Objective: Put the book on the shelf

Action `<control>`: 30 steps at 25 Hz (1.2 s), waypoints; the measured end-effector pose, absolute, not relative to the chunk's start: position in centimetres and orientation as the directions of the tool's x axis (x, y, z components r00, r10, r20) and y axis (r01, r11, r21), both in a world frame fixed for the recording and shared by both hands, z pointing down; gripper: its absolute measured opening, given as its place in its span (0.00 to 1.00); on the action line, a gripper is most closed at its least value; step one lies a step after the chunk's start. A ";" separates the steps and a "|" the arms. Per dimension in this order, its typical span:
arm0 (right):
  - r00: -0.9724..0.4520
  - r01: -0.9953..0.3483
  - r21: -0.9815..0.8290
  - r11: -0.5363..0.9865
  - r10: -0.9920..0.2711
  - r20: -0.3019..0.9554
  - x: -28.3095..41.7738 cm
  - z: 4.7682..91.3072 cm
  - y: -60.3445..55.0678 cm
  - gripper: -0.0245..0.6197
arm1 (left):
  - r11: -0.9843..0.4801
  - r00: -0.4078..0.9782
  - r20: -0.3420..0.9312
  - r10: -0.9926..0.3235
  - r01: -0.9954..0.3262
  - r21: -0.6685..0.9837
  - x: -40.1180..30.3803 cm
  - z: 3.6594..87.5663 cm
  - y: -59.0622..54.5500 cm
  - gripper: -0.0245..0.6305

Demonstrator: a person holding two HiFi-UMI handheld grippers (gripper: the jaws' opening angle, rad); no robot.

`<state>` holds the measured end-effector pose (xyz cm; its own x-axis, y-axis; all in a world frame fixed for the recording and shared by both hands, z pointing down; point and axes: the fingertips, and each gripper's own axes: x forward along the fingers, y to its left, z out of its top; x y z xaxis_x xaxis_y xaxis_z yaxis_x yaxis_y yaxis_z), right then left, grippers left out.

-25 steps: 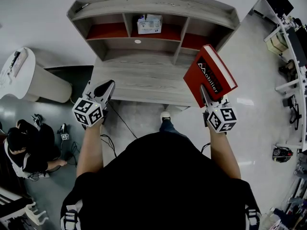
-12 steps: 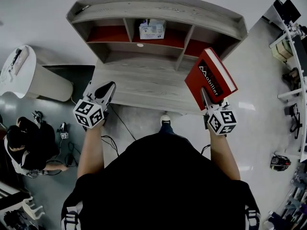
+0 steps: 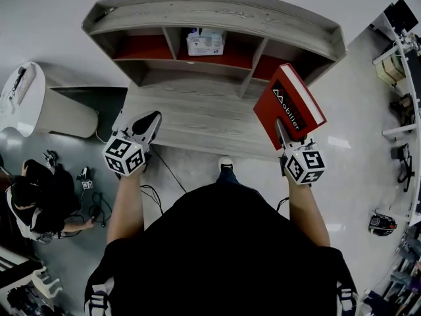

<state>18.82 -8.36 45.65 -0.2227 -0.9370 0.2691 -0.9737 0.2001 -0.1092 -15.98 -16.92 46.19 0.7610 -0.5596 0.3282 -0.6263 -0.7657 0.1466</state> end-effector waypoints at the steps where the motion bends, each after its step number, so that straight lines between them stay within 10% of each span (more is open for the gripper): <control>1: -0.223 -0.974 -0.109 0.200 -0.937 0.271 19.0 45.8 -8.6 0.30 | -0.766 0.762 0.330 -0.558 -0.625 0.148 -15.7 46.3 -17.1 0.07; 30: -0.240 -0.971 -0.049 0.235 -0.936 0.256 24.6 48.2 -16.0 0.30 | -0.747 0.743 0.349 -0.571 -0.647 0.154 -9.4 47.2 -24.2 0.07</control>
<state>24.56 -16.02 48.21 -0.2399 -0.9363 0.2563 -0.9707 0.2352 -0.0493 -9.39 -24.17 47.17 0.7429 -0.5714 0.3488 -0.6468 -0.7470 0.1538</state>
